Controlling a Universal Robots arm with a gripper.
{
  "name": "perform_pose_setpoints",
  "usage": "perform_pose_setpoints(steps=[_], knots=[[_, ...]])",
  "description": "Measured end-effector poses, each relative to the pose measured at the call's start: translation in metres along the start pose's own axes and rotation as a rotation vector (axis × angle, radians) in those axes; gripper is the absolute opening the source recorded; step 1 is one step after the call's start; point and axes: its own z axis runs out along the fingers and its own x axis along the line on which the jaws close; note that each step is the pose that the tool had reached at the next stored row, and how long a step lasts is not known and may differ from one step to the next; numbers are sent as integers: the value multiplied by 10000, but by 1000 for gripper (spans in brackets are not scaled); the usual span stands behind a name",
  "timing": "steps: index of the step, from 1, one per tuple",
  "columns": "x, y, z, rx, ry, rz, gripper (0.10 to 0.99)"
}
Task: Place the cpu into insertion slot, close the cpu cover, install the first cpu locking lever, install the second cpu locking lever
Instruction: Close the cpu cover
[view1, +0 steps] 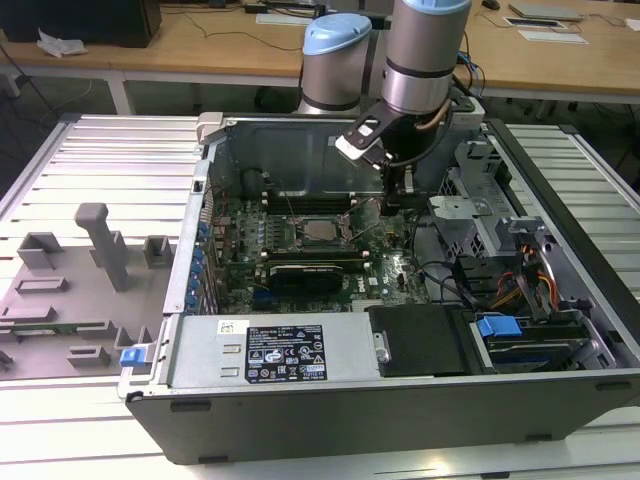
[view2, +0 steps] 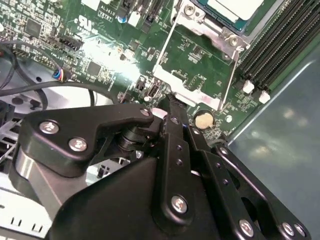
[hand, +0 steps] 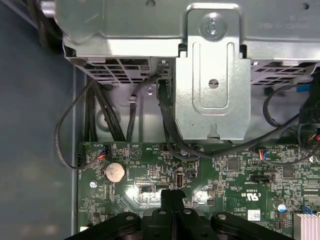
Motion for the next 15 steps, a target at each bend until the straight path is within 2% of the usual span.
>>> perform_pose_setpoints(steps=[2,3,4,5,6,7,8,13,15], knots=[[0,0,1,0,2,-1,106],[1,3,4,127,32,-3,106],[-1,10,6,483,110,2,106],[-1,16,7,708,151,3,106],[-2,20,7,845,175,2,106],[-2,24,9,1035,210,5,106],[-1,24,10,1067,216,5,106],[-1,17,8,1073,213,4,106],[8,-33,7,1061,214,4,106]])
